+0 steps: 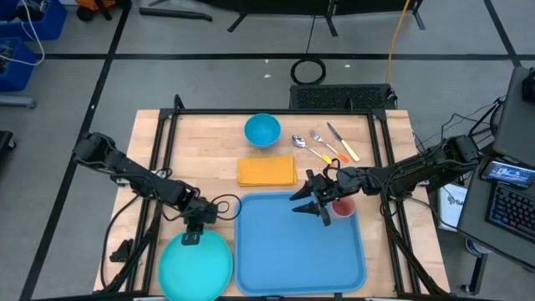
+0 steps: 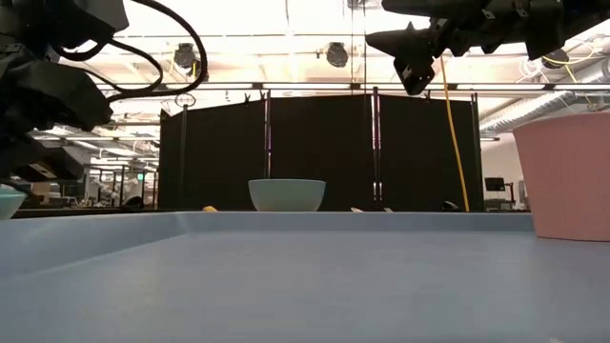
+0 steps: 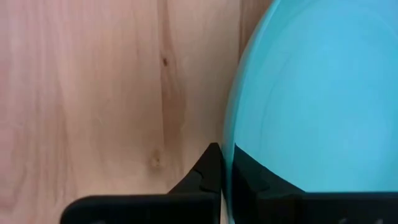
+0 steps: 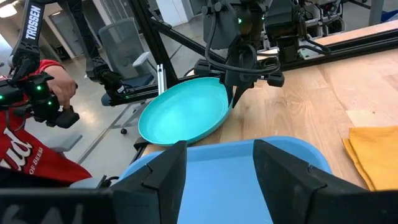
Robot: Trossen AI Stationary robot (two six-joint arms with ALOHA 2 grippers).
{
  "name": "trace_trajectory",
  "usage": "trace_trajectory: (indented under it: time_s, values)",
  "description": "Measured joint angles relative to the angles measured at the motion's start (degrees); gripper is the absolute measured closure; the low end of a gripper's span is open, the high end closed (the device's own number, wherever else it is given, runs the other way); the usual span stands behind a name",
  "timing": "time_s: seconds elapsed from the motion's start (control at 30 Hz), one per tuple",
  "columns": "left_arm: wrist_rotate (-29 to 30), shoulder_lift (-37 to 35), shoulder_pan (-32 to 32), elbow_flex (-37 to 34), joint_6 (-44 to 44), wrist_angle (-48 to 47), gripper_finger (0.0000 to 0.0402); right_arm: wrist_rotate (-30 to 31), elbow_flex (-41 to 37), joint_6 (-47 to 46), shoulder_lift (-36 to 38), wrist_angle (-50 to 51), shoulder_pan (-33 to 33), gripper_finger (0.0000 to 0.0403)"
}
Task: Set up tray
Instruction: Put the blue plate at the bottom of the pink cup on the blue serving tray
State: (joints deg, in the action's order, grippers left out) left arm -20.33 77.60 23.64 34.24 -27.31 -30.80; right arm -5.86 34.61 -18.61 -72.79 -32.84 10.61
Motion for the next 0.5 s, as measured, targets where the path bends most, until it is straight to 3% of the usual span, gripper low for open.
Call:
trace_trajectory:
  time_s: [0.23,0.5]
  values:
    - [-1.5,-2.9,0.0,-0.1,-0.1,-1.3,0.0395,0.1,0.0,0.0,0.0,0.0,0.0,0.0225]
    - [-0.4,-13.9,-0.4,-0.1,-2.3,-1.1,0.0395,0.1,0.0,0.2,0.0,0.0,0.0,0.0225]
